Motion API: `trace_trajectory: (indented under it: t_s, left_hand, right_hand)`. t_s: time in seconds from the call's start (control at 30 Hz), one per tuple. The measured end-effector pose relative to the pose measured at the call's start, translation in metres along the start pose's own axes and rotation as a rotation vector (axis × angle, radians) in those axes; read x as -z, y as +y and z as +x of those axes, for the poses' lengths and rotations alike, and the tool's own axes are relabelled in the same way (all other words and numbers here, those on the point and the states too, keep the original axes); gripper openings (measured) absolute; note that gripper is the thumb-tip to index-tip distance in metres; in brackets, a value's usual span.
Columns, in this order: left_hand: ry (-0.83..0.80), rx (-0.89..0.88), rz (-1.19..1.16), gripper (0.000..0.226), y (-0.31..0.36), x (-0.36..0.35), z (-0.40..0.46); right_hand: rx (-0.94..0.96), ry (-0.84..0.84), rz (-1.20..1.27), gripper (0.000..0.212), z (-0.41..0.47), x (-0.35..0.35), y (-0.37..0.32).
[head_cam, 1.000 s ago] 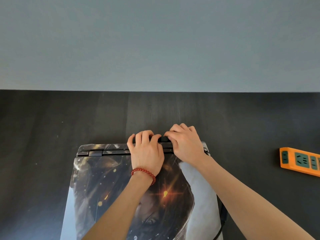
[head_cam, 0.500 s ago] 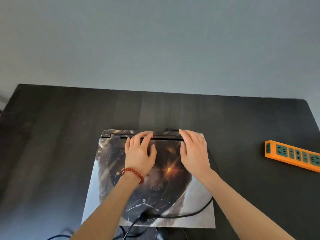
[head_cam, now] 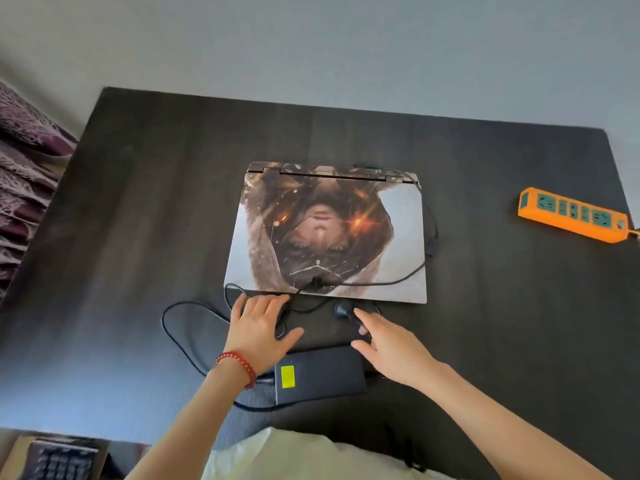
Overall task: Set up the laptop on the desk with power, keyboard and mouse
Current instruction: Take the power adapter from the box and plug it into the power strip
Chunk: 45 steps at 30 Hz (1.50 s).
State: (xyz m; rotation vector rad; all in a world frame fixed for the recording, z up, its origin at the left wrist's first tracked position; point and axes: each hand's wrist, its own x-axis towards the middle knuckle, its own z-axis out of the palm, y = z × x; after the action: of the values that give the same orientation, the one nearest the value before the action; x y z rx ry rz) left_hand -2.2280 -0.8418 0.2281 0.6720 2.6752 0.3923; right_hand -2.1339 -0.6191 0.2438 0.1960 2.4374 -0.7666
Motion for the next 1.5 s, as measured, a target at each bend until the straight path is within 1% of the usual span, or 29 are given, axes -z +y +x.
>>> trace_trajectory:
  t_s: [0.1,0.17,0.2,0.23,0.3,0.33,0.37,0.43,0.5,0.57,0.63,0.73,0.83,0.93,1.03,1.1,1.2,1.3,1.4,1.5]
  left_hand:
    - [-0.108,-0.045,0.242,0.087,-0.001,-0.008,-0.008]
    - [-0.167,-0.042,0.336,0.088,-0.004,-0.011,-0.009]
    - [-0.162,-0.059,0.377,0.083,-0.005,-0.010,-0.010]
    - [-0.129,-0.094,0.401,0.073,-0.006,-0.010,-0.011]
    - [0.008,-0.205,0.411,0.047,-0.009,-0.008,-0.013]
    - [0.071,-0.257,0.403,0.037,-0.012,-0.008,-0.013]
    - [0.111,-0.292,0.382,0.032,-0.015,-0.008,-0.014]
    - [0.102,-0.295,0.336,0.028,-0.019,-0.008,-0.014]
    - [0.062,-0.279,0.292,0.025,-0.022,-0.007,-0.013]
    - [0.010,-0.234,0.231,0.017,-0.022,-0.003,-0.010]
    - [-0.032,-0.205,0.172,0.020,-0.017,0.001,-0.006]
    - [-0.022,-0.253,0.029,0.021,0.002,0.011,-0.003]
    - [-0.034,-0.292,-0.170,0.021,0.035,0.028,0.003]
    - [-0.006,-0.348,-0.297,0.019,0.086,0.052,0.024]
    - [0.051,-0.386,-0.366,0.021,0.153,0.075,0.056]
    - [0.080,-0.390,-0.392,0.022,0.194,0.087,0.081]
    - [0.134,-0.414,-0.410,0.024,0.262,0.104,0.123]
    - [0.211,-0.377,-0.552,0.022,0.328,0.127,0.171]
    - [0.348,-0.323,-0.682,0.021,0.379,0.153,0.213]
    - [0.505,-0.274,-0.761,0.017,0.412,0.179,0.252]
  right_hand:
    - [-0.051,0.043,-0.119,0.049,-0.001,-0.009,0.002]
    - [-0.048,0.074,-0.133,0.050,-0.003,-0.011,0.001]
    - [-0.016,0.072,-0.130,0.058,-0.007,-0.014,-0.001]
    - [0.044,0.059,-0.166,0.071,-0.009,-0.020,-0.003]
    - [0.194,0.033,-0.313,0.098,-0.013,-0.037,-0.007]
    - [0.255,0.020,-0.375,0.106,-0.014,-0.045,-0.009]
    - [0.297,0.003,-0.424,0.110,-0.014,-0.053,-0.011]
    - [0.338,0.008,-0.504,0.107,-0.010,-0.062,-0.012]
    - [0.321,0.055,-0.540,0.102,-0.008,-0.065,-0.013]
    - [0.308,0.078,-0.548,0.098,-0.007,-0.062,-0.010]
    - [0.312,0.094,-0.539,0.094,-0.011,-0.053,-0.004]
    - [0.357,0.170,-0.523,0.089,-0.028,-0.027,0.006]
    - [0.334,0.292,-0.499,0.086,-0.052,0.003,0.021]
    - [0.218,0.407,-0.460,0.082,-0.077,0.035,0.046]
    - [0.059,0.530,-0.435,0.084,-0.097,0.068,0.080]
    - [-0.020,0.590,-0.435,0.085,-0.102,0.089,0.103]
    - [-0.118,0.685,-0.370,0.087,-0.108,0.129,0.143]
    - [-0.151,0.795,-0.312,0.086,-0.107,0.181,0.187]
    - [-0.167,0.861,-0.322,0.085,-0.099,0.239,0.219]
    - [-0.083,0.941,-0.360,0.082,-0.086,0.304,0.243]
